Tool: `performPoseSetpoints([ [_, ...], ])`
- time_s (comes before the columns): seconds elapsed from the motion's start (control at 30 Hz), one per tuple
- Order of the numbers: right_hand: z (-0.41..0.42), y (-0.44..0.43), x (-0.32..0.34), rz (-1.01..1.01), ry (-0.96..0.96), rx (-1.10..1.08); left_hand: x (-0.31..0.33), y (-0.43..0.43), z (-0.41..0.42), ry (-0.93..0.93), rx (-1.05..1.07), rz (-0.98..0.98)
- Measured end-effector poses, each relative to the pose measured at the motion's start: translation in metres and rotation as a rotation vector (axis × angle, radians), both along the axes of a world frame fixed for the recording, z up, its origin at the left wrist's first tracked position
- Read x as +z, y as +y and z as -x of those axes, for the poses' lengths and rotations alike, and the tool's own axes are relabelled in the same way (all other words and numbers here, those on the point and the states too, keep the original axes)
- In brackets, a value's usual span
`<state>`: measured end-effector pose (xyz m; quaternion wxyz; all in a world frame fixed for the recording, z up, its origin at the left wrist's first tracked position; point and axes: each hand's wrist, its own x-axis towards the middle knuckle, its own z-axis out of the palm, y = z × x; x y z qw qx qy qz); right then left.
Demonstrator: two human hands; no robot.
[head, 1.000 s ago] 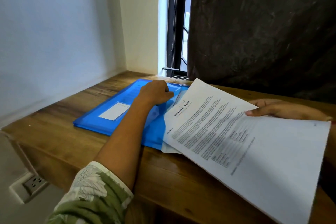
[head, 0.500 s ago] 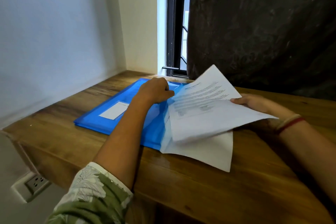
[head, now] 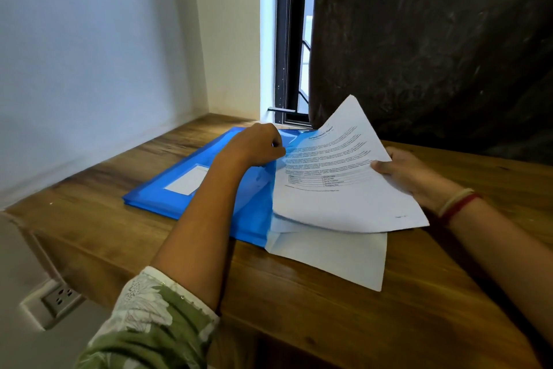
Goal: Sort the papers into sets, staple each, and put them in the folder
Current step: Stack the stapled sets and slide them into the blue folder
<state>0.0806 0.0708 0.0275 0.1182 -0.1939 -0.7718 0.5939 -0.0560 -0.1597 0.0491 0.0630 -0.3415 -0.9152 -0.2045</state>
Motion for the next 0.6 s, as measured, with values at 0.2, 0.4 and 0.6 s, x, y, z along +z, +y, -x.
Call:
performPoseSetpoints([
  [0.2, 0.0, -0.005, 0.007, 0.01, 0.05, -0.003, 0.002, -0.002, -0.002, 0.005, -0.018, -0.027],
  [0.4, 0.007, -0.014, 0.007, 0.111, 0.038, -0.041, 0.002, -0.001, -0.005, 0.008, 0.018, -0.021],
  [0.6, 0.012, -0.045, -0.006, 0.363, 0.024, 0.029, -0.001, 0.015, -0.014, 0.078, 0.045, 0.003],
])
